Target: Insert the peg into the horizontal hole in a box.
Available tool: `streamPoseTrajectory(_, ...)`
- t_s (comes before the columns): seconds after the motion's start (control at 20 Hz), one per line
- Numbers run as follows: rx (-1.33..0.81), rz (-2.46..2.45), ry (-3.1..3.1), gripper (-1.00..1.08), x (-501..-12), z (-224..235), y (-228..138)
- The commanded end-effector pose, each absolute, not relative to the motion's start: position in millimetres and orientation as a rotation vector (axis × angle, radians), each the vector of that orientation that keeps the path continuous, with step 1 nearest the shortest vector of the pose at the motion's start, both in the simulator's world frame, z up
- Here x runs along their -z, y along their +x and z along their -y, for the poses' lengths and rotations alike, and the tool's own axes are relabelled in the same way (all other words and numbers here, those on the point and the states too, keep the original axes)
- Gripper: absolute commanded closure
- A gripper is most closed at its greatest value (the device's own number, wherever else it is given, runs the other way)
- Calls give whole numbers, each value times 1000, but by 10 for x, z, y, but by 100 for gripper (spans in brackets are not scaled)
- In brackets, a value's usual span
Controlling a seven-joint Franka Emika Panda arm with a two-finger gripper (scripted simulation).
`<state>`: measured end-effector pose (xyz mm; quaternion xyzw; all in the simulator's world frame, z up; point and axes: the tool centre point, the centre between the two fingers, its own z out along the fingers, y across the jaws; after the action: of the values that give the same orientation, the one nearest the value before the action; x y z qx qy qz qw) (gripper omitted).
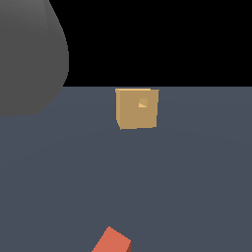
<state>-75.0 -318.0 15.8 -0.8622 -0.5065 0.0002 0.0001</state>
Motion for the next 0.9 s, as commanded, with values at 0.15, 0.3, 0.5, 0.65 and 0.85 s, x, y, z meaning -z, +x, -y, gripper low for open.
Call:
streamPoseTrajectory(0.15, 0, 1607, -2699, 108, -177, 3117, -695)
streamPoseTrajectory(0.3, -1, 1641, -2679, 108, -215, 2983, -583)
streamPoseTrajectory(0.5, -1, 1714, -2634, 108, -300, 2675, -343)
streamPoseTrajectory(0.65, -2, 1792, -2582, 108, -392, 2328, -105)
streamPoseTrajectory(0.85, -3, 1923, -2487, 108, -550, 1697, 259)
